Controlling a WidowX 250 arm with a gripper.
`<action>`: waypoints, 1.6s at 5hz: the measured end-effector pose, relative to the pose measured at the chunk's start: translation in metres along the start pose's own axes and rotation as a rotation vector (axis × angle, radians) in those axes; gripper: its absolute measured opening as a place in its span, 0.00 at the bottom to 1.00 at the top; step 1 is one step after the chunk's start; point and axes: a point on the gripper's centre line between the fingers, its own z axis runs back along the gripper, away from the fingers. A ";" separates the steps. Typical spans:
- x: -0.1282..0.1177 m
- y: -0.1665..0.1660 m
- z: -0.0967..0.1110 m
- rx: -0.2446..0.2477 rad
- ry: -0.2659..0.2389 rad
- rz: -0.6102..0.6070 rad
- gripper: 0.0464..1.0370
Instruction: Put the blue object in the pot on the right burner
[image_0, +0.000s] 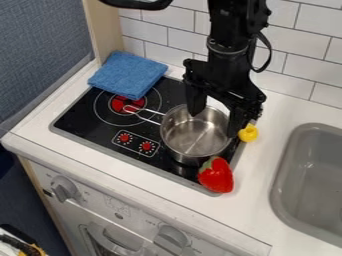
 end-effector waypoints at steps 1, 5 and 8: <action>-0.003 -0.001 -0.009 -0.008 0.029 0.003 0.96; 0.035 0.155 -0.011 -0.082 -0.074 0.207 0.96; 0.039 0.207 -0.057 -0.022 0.058 0.170 0.96</action>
